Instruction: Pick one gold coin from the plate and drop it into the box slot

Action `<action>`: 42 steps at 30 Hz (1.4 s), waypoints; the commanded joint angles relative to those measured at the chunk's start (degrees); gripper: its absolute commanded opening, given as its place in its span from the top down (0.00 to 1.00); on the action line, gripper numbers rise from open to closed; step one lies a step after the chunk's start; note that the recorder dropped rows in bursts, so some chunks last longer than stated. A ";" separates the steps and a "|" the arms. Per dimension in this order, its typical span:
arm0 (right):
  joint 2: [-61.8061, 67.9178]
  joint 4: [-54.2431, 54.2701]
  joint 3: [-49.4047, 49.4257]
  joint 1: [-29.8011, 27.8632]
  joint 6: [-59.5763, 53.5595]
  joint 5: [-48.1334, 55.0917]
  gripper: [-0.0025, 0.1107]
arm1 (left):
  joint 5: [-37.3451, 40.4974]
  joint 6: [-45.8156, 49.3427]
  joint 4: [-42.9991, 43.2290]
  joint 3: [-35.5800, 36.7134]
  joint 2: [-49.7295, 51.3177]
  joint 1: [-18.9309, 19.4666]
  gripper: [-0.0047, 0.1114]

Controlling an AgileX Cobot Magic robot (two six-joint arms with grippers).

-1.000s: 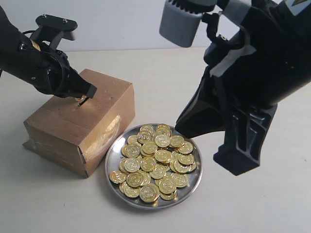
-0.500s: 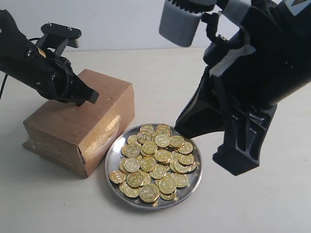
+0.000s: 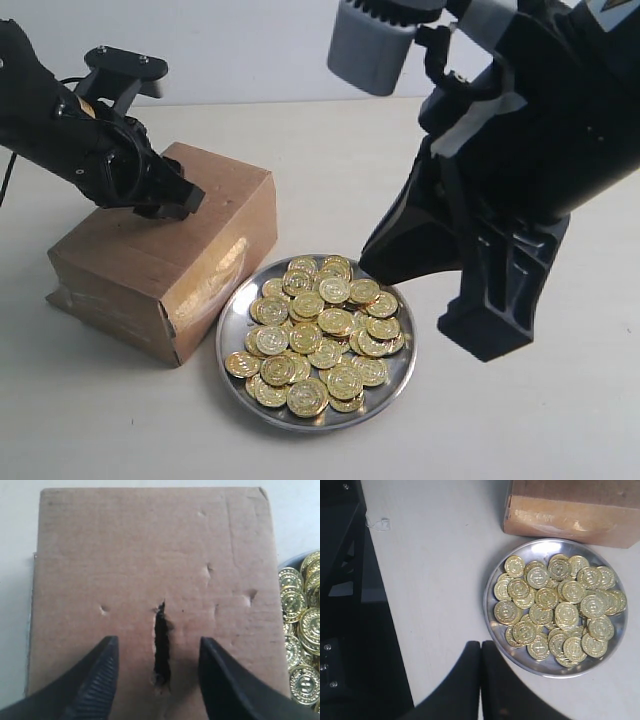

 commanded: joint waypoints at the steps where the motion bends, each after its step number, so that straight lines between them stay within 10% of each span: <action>1: -0.42 0.34 -0.20 0.08 0.13 -0.08 0.98 | -0.01 -0.28 -0.40 -0.46 -1.05 -0.13 0.52; 6: -0.42 0.34 -0.20 0.08 0.18 -1.92 0.98 | 4.69 -0.28 -0.40 -3.98 -6.45 -0.13 0.56; 10: -0.42 0.34 -0.20 0.08 0.18 -4.01 0.98 | 9.87 -0.28 -0.52 -6.90 -13.88 -0.13 0.96; 30: -1.17 0.41 -0.20 0.08 0.16 -4.01 0.98 | 11.87 -0.28 -2.36 -8.13 -37.28 -0.13 0.96; 37: -13.91 2.16 -0.20 -1.99 0.17 -3.89 0.98 | 12.11 -0.28 -3.66 -6.79 -52.31 7.55 0.96; 42: -26.86 3.47 -0.20 -13.95 0.17 -3.89 0.98 | 12.11 -0.28 -3.66 -6.79 -64.39 13.68 0.96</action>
